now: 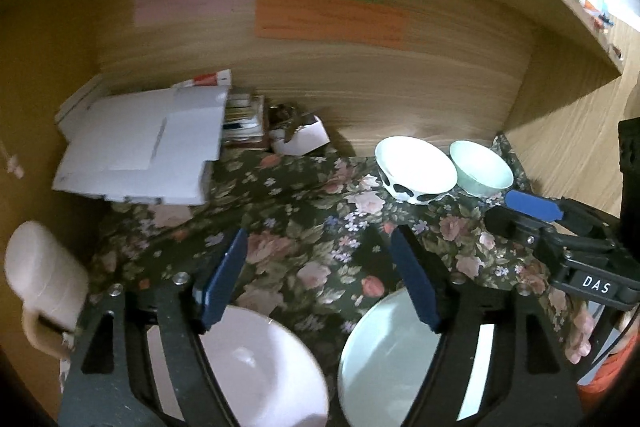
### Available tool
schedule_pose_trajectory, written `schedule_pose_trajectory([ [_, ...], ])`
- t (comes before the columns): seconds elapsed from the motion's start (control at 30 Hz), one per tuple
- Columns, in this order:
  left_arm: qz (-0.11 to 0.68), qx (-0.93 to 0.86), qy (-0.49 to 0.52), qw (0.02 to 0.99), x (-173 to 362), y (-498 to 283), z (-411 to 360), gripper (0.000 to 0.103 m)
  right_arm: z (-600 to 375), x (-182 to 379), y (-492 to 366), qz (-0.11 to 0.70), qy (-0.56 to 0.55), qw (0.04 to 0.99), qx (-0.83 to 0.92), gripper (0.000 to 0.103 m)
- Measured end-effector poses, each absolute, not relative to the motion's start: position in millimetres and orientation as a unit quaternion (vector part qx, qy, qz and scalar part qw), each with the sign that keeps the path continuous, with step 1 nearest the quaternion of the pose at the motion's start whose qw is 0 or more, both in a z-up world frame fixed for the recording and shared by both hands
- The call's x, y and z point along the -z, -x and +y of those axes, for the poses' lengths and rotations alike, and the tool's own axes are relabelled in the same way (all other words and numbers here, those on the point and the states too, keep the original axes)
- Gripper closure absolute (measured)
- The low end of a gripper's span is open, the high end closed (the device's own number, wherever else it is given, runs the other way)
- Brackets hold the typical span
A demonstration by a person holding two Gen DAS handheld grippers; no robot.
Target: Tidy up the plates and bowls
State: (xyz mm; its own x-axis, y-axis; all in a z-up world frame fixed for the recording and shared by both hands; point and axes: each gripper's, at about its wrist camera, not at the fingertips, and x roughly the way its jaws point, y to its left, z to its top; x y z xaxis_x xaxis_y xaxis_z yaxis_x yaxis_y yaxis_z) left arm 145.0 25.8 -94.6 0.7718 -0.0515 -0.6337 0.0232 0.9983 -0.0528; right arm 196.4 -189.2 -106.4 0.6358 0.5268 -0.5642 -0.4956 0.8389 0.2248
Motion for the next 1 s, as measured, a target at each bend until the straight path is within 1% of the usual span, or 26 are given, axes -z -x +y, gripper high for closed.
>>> schedule_pose_trajectory([
  [0.2,0.361,0.026,0.010,0.932,105,-183,7,0.029,-203,123,-233,0.339,-0.035,0.904,-0.257,0.048],
  [0.6,0.394,0.035,0.003,0.918,127,-255,-11,0.029,-228,167,-314,0.404,-0.067,0.892,-0.189,0.048],
  [1.0,0.424,0.043,-0.012,0.905,152,-296,-15,0.029,-225,201,-354,0.447,-0.087,0.873,-0.173,0.049],
])
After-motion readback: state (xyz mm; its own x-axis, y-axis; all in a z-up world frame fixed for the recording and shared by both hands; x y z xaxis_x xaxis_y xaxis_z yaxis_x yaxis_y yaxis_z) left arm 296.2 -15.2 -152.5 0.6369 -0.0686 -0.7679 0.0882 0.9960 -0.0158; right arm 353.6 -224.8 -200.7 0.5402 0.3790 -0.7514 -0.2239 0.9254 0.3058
